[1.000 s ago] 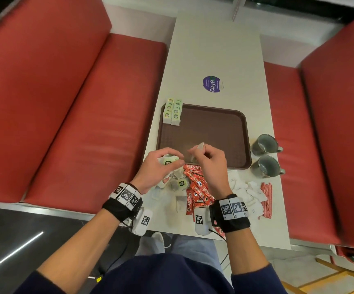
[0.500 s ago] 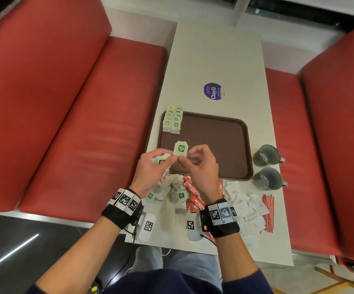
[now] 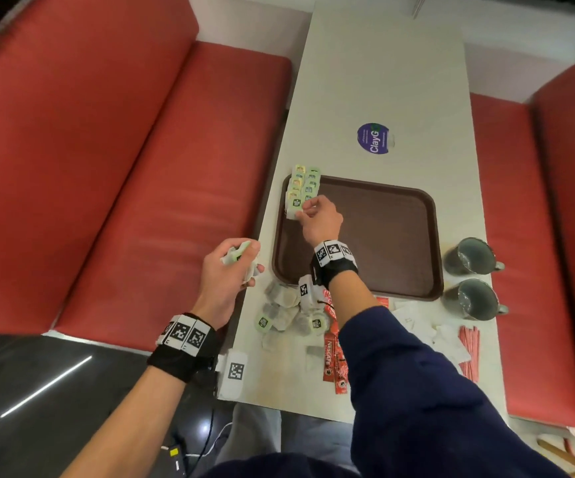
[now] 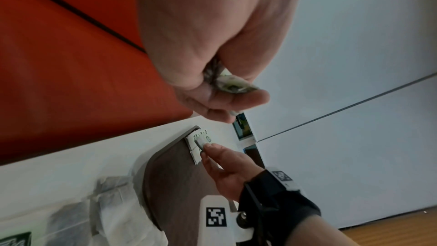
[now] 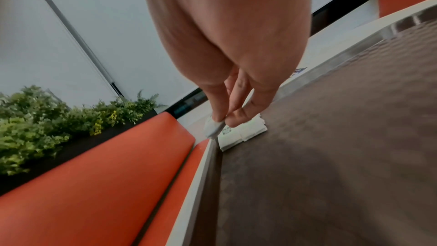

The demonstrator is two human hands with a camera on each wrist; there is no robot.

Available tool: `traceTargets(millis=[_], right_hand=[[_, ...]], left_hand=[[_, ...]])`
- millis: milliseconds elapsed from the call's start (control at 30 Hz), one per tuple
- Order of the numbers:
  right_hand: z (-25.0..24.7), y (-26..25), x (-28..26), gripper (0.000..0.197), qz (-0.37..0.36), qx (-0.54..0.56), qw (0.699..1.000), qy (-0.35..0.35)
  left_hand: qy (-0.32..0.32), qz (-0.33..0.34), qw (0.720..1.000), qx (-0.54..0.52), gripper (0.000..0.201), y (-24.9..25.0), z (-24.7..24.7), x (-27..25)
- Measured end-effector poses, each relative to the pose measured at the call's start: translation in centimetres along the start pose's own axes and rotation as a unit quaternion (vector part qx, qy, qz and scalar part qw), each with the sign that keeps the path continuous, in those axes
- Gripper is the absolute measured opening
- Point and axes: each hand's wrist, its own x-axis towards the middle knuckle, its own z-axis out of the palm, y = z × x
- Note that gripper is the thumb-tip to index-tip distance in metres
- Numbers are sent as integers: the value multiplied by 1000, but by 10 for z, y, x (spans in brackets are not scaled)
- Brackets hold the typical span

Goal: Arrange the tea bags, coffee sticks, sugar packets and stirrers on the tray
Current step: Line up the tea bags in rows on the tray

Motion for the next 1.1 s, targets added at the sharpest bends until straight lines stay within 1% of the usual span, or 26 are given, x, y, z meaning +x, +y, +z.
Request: traceTargets(millis=[100,233,367,500,667,767,833,867,900,967,1033,1100], right_hand=[[12,2,15,12,12,-24,1000,-14],[22,2,25,14,28,-55,998,-13],[25,2,28,13,20,-101,995,-17],[30,-1,27,22,8,-153,988,-27],[27,1,22,33,-15,-199,978,-53],[17,-4,11,34,-19,-171,984,-43],[6,-12,-4,27,-39,-125,991,-24],[0,-17,-15,22,-60,-95,993,-20],[-8,-22,-30,17,-81,-61,994,-25],[-27,-35,-67,13,-112,-1,992,-57],[-47,-46,-107,15,-116,49,988,-86],[-62,-54,-141,25,-94,85,988,-90]], left_hand=[[0,-6,1000,-9,21,0,-7,1],[-6,-12,1000,-20,26,-2,-13,4],[-19,-19,999,-35,23,-3,-15,7],[-36,-28,998,-43,18,-3,-13,10],[-56,-31,997,-48,18,2,-7,11],[-61,-29,996,-50,21,6,-3,10],[-69,-27,996,-54,23,7,-2,10],[-73,-24,995,-57,23,9,-2,9],[-77,-22,995,-59,23,10,-2,8],[-86,-15,994,-58,21,14,0,6],[-93,-9,994,-60,18,17,4,2],[-97,-1,993,-61,18,18,10,-4]])
